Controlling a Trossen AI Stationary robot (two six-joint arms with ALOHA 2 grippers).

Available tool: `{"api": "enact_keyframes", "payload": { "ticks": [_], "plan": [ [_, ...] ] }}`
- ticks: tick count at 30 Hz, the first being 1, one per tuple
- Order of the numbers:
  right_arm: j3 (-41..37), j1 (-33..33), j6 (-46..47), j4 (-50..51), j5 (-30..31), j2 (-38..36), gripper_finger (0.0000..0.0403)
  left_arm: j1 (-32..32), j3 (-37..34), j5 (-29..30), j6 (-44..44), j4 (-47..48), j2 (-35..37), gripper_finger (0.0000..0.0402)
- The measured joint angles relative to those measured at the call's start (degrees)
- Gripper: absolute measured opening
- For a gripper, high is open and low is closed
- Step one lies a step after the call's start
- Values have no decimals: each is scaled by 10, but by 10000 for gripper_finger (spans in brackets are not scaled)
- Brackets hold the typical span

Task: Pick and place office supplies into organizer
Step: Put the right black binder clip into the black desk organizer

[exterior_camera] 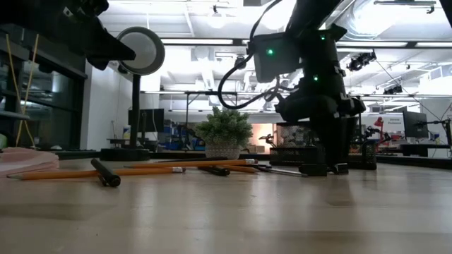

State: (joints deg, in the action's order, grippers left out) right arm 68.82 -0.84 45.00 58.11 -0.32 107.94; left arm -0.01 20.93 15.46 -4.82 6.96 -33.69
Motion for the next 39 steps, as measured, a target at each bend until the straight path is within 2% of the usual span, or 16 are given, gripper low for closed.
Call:
{"api": "enact_keyframes", "payload": {
  "ticks": [21,30,34,39],
  "plan": [
    [-16,-15,-25,-66,11,0,119,0,0,0,-1,-5,0,24],
    [-44,-19,-16,-92,-7,-3,115,0,0,0,-1,-5,0,24],
    [-49,-19,-20,-100,-17,-3,83,0,0,0,0,-5,0,24],
    [-50,-19,-29,-113,-37,-3,9,0,0,0,0,-5,0,24]
  ]
}}
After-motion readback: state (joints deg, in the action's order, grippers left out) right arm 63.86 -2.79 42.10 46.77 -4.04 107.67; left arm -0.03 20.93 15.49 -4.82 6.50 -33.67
